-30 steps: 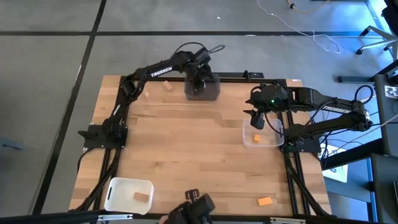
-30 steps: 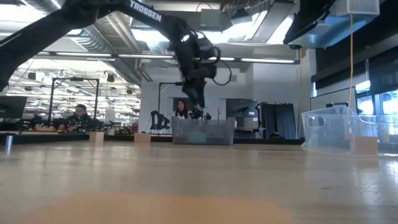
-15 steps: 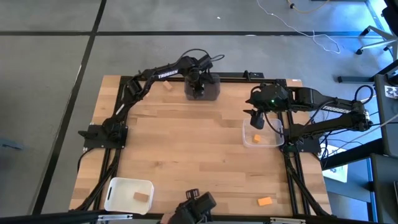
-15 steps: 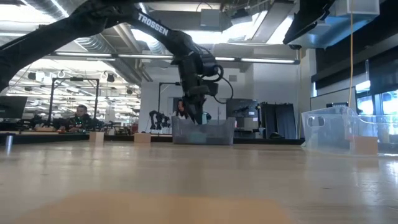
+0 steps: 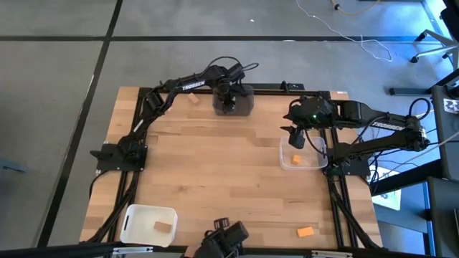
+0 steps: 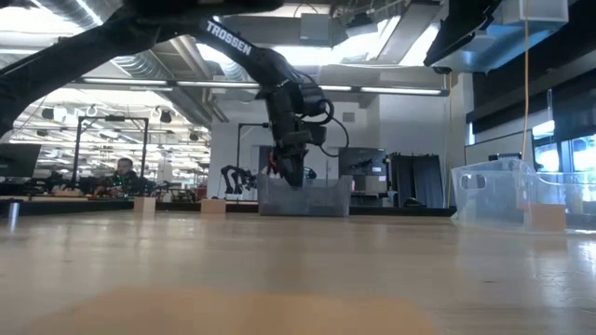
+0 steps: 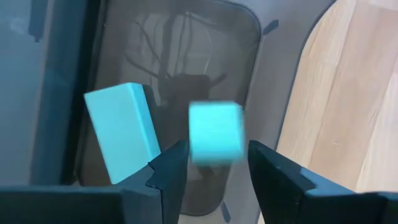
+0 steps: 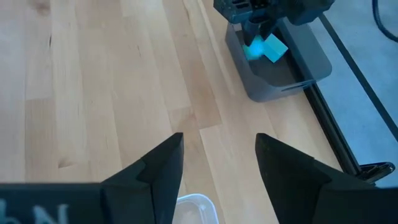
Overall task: Sort & place blocks by color
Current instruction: Put the bottom blue block into the black bin, then put the blue block into the black bin
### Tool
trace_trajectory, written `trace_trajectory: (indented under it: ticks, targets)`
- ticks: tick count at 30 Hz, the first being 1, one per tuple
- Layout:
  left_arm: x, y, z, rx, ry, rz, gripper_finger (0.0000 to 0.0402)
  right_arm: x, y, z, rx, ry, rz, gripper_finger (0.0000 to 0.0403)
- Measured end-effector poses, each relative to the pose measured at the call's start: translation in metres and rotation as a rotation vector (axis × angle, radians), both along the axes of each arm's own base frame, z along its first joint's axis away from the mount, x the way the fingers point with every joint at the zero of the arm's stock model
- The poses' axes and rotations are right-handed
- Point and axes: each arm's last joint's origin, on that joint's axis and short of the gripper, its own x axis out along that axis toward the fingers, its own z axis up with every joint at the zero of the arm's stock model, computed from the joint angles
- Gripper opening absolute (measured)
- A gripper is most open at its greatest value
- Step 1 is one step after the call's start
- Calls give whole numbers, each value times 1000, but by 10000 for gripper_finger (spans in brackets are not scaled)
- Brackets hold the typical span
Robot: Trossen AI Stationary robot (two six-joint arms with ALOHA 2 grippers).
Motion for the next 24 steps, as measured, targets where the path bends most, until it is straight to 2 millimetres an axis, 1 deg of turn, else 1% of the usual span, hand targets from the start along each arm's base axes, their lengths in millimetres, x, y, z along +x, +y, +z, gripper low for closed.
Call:
trace_trajectory:
  ticks: [5,7,9,10,13,17,22,24]
  targets:
    - [-1,-2,-6,-13,15,5,162,0,0,0,1,0,-1,200]
    - [0,-4,-5,-19,16,16,164,0,0,0,1,0,-2,200]
    - [-2,-5,0,-25,18,19,163,0,-1,0,6,-7,-37,200]
    - [-4,-7,5,-30,22,23,163,0,-2,0,6,-12,-78,200]
    - [-8,-11,31,-20,-16,39,163,-6,-7,-3,17,2,-251,200]
    - [-17,-20,65,-18,-71,43,163,-17,-20,-9,75,59,-439,200]
    - [-30,-37,113,16,-182,16,163,-20,-47,-16,138,114,-564,200]
    - [-35,-43,127,36,-210,9,163,-19,-60,-23,184,147,-604,200]
